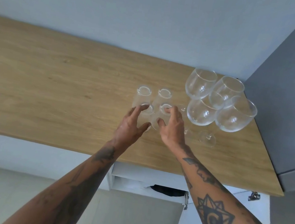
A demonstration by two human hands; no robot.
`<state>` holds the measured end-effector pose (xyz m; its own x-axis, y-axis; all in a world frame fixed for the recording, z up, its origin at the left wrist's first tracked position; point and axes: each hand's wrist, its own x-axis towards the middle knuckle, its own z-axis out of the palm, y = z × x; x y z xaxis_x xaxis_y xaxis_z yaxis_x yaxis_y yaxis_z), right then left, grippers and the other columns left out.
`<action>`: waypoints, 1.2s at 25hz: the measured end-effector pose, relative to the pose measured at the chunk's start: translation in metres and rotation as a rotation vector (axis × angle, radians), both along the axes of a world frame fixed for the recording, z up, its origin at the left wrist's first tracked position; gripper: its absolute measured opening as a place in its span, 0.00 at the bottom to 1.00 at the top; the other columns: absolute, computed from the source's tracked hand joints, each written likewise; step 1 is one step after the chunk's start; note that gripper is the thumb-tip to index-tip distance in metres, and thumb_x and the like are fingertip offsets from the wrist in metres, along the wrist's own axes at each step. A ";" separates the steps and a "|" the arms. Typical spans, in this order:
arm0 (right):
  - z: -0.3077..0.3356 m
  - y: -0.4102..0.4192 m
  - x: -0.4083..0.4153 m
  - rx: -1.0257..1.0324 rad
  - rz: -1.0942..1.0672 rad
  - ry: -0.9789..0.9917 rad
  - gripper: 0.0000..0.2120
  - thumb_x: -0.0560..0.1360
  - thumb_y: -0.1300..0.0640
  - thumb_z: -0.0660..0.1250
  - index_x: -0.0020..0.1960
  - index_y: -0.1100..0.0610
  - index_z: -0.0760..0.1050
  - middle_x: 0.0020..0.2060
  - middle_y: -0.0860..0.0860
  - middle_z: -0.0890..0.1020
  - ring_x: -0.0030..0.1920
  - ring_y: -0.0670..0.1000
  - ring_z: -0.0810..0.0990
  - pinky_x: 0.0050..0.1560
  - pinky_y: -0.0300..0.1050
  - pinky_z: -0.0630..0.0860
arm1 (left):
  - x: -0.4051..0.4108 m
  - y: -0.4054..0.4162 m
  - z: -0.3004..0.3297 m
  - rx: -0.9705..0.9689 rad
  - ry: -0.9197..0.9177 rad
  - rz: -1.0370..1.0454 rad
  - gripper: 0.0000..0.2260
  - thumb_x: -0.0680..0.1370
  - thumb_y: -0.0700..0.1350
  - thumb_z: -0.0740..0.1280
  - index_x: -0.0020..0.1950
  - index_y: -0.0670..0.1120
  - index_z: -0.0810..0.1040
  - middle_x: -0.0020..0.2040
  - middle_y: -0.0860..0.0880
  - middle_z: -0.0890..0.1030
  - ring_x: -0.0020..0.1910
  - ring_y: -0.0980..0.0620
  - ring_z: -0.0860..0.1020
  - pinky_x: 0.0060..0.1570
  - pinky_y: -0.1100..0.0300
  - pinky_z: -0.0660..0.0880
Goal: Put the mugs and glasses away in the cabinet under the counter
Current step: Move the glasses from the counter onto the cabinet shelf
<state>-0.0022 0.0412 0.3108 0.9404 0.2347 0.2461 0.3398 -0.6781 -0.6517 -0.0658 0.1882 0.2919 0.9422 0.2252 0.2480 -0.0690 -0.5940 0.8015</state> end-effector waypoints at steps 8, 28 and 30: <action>-0.008 -0.005 0.001 0.099 0.028 -0.031 0.18 0.72 0.61 0.72 0.58 0.59 0.70 0.57 0.53 0.78 0.58 0.53 0.76 0.53 0.32 0.66 | 0.003 -0.006 -0.005 0.046 -0.059 0.035 0.26 0.73 0.41 0.75 0.69 0.47 0.71 0.62 0.52 0.79 0.58 0.48 0.76 0.59 0.57 0.73; -0.173 -0.145 -0.151 0.288 0.346 -0.148 0.20 0.73 0.55 0.73 0.60 0.52 0.70 0.56 0.38 0.75 0.55 0.45 0.79 0.41 0.49 0.81 | -0.176 -0.114 -0.172 -0.160 -0.120 0.314 0.25 0.70 0.47 0.79 0.63 0.53 0.71 0.59 0.56 0.80 0.52 0.54 0.83 0.40 0.69 0.80; -0.217 -0.139 -0.136 0.240 0.323 -0.141 0.19 0.72 0.55 0.74 0.60 0.52 0.70 0.55 0.38 0.76 0.54 0.45 0.78 0.44 0.51 0.80 | -0.153 -0.109 -0.212 -0.104 -0.104 0.303 0.26 0.70 0.48 0.79 0.64 0.52 0.72 0.59 0.58 0.79 0.50 0.56 0.81 0.42 0.73 0.78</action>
<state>-0.1381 -0.0978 0.0934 0.7813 0.4321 0.4503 0.6067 -0.3568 -0.7103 -0.2183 0.0795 0.0799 0.7997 0.5202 0.3000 0.0138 -0.5154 0.8568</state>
